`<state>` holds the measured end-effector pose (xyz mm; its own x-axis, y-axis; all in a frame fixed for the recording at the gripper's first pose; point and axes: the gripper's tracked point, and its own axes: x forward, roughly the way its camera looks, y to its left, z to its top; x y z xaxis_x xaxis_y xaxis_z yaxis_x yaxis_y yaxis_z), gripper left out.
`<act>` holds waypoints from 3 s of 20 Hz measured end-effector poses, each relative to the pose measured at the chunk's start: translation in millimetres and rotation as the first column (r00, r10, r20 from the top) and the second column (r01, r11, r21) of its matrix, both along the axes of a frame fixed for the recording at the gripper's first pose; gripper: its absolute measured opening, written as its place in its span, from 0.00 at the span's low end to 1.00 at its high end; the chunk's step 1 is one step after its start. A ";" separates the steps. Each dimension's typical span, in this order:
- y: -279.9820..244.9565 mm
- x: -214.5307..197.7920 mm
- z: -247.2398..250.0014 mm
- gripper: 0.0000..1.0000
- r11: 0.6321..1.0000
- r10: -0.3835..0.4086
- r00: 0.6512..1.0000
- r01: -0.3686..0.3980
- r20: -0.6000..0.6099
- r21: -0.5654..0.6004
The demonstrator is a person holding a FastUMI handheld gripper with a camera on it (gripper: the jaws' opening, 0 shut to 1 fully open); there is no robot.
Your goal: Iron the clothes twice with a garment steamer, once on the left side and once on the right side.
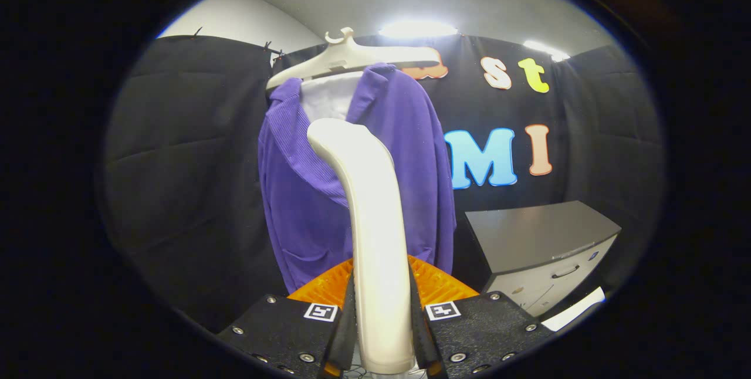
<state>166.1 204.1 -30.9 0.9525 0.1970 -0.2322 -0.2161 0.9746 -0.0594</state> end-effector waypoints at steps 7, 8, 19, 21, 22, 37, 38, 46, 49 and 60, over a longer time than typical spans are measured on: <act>83.6 15.4 37.8 0.40 1.000 0.013 0.988 -0.009 0.156 -0.023; 94.1 17.4 34.7 0.40 1.000 0.009 0.988 -0.005 0.156 -0.026; 133.7 42.0 -27.3 0.40 0.995 -0.046 0.997 0.051 0.057 -0.082; 129.9 39.4 -40.7 0.40 0.993 -0.057 0.997 0.062 0.051 -0.105; 129.4 40.6 -46.3 0.40 0.991 -0.059 0.997 0.064 0.045 -0.119; 118.9 18.3 -150.6 0.41 0.982 -0.058 0.990 0.033 -0.128 -0.187; 117.5 16.9 -159.1 0.41 0.982 -0.059 0.988 0.031 -0.144 -0.189; 102.6 -3.3 -231.6 0.41 0.970 -0.077 0.958 0.007 -0.277 -0.244; 96.6 -15.0 -268.3 0.41 0.969 -0.090 0.932 0.001 -0.351 -0.246; 61.6 -51.8 -327.1 0.41 0.973 -0.090 0.834 -0.043 -0.545 -0.227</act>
<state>114.3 265.7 -357.9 0.6579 0.0562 -0.7510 -0.2550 0.9549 -0.1519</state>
